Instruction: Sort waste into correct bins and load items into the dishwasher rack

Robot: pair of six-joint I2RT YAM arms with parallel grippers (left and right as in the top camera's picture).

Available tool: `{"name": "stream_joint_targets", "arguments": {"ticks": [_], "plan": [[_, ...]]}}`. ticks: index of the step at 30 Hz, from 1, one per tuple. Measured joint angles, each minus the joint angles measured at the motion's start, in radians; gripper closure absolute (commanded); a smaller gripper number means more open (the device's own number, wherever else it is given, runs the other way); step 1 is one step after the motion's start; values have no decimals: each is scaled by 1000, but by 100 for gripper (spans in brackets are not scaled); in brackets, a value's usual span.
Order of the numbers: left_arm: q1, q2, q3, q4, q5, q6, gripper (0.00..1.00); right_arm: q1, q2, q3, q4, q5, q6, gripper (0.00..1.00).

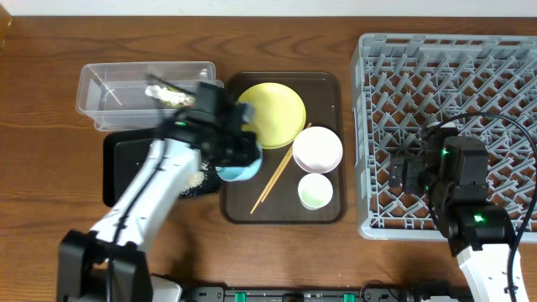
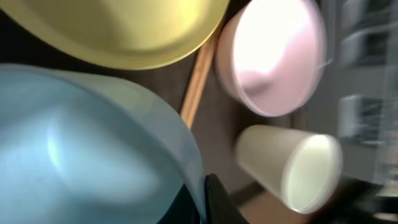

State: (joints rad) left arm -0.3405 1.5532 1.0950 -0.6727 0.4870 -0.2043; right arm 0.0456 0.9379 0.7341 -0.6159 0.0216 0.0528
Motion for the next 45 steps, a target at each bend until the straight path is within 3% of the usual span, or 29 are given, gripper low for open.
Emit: {"name": "stream_joint_targets", "arguments": {"ticks": [4, 9, 12, 14, 17, 25, 33, 45], "plan": [[-117, 48, 0, 10, -157, 1, 94, 0, 0, 0, 0, 0, 0, 1], [-172, 110, 0, 37, -254, 3, 93, 0, 0, 0, 0, 0, 0, 1], [-176, 135, 0, 56, -280, 4, 83, 0, 0, 0, 0, 0, 0, 1], [-176, 140, 0, 58, -290, 12, 71, 0, 0, 0, 0, 0, 0, 1], [-176, 140, 0, 60, -301, 14, 62, 0, 0, 0, 0, 0, 0, 1], [-176, 108, 3, 39, -306, 21, 51, 0, 0, 0, 0, 0, 0, 1], [-204, -26, 44, 73, -246, 19, 51, 0, 0, 0, 0, 0, 0, 1], [-354, 68, 44, 72, -224, 18, 51, 0, 0, 0, 0, 0, 0, 1]]}}
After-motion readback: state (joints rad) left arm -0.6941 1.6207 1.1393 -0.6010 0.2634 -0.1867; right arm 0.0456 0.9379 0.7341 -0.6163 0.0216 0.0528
